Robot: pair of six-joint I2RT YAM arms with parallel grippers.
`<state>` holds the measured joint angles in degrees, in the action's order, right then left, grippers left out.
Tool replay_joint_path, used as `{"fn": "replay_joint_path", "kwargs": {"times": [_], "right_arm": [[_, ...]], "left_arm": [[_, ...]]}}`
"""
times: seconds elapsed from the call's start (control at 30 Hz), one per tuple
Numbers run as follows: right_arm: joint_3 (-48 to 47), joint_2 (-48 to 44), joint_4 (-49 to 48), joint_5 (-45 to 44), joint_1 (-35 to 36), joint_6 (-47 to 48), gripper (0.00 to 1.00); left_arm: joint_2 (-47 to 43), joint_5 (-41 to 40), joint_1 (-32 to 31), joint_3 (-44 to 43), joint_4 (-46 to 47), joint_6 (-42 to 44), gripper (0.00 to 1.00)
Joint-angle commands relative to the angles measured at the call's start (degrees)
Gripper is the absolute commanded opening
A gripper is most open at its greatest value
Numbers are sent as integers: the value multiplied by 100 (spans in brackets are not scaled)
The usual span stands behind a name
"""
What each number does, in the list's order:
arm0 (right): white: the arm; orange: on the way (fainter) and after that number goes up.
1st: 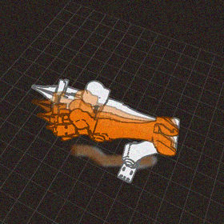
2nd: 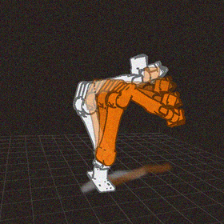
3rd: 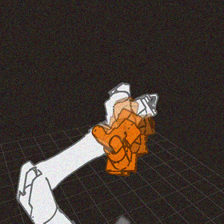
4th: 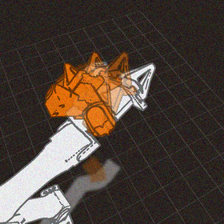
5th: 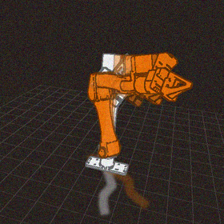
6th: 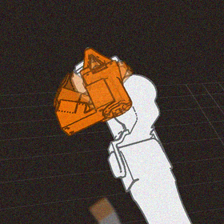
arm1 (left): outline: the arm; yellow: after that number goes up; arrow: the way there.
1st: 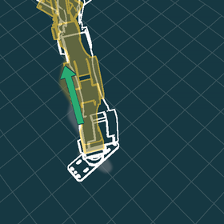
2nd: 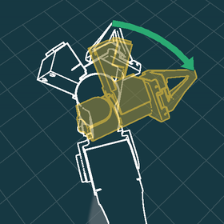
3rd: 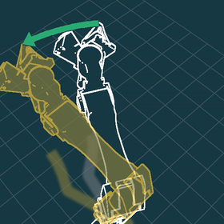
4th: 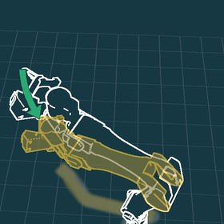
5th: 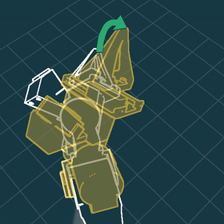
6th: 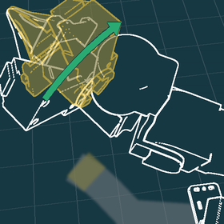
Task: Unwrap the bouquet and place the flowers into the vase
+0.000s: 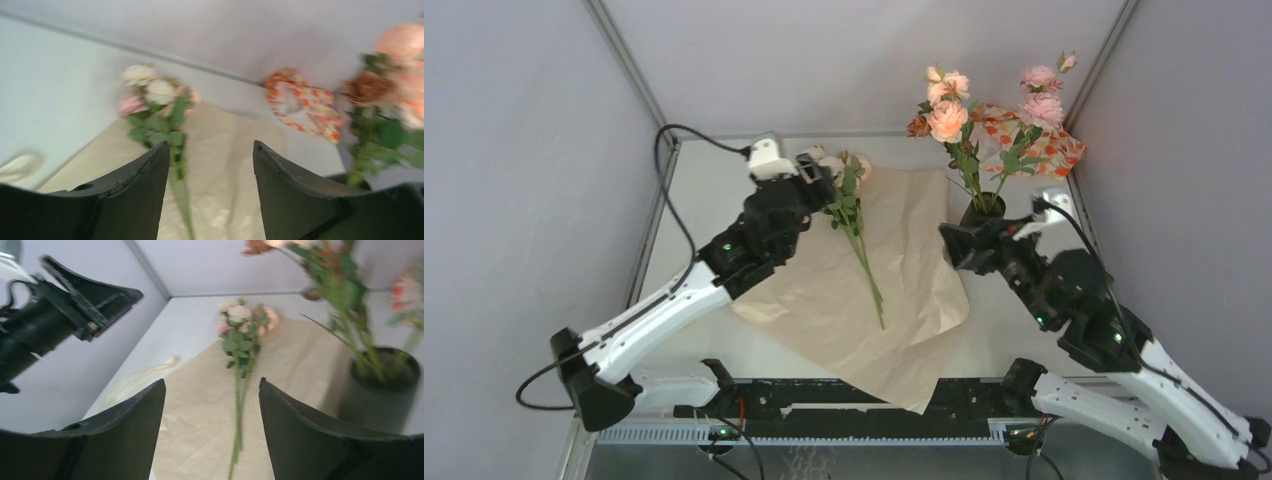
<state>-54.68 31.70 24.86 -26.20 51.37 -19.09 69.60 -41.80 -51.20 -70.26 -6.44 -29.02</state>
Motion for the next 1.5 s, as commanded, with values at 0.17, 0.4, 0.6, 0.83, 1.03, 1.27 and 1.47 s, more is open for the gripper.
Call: {"fn": "replay_joint_path", "kwargs": {"times": [0.17, 0.4, 0.6, 0.83, 1.03, 1.27, 1.47], "right_arm": [[-1263, 2946, -318, 777, 953, 108, 77], [-3002, 5477, 1018, 1215, 893, -254, 73], [-4470, 7170, 1796, 1226, 778, -196, 70], [-5702, 8628, 2352, 1095, 104, -295, 65], [-6860, 9741, 2816, 1124, -432, -313, 60], [-7644, 10451, 2892, 1220, -874, -123, 60], [-7992, 10822, 2885, 1451, -1003, 39, 60]], "left_arm": [[-1973, -1719, 866, 881, -1062, -586, 67], [-2785, -1775, 1227, 1556, -1515, -1159, 68], [-2839, -1295, 1615, 1632, -1832, -1312, 68], [-3011, -1300, 1657, 1721, -2034, -1313, 65], [-3283, -1620, 1659, 1805, -2281, -1357, 64], [-3173, -1405, 1658, 1855, -2412, -1356, 64], [-3121, -1390, 1663, 1946, -2402, -1370, 65]]}}
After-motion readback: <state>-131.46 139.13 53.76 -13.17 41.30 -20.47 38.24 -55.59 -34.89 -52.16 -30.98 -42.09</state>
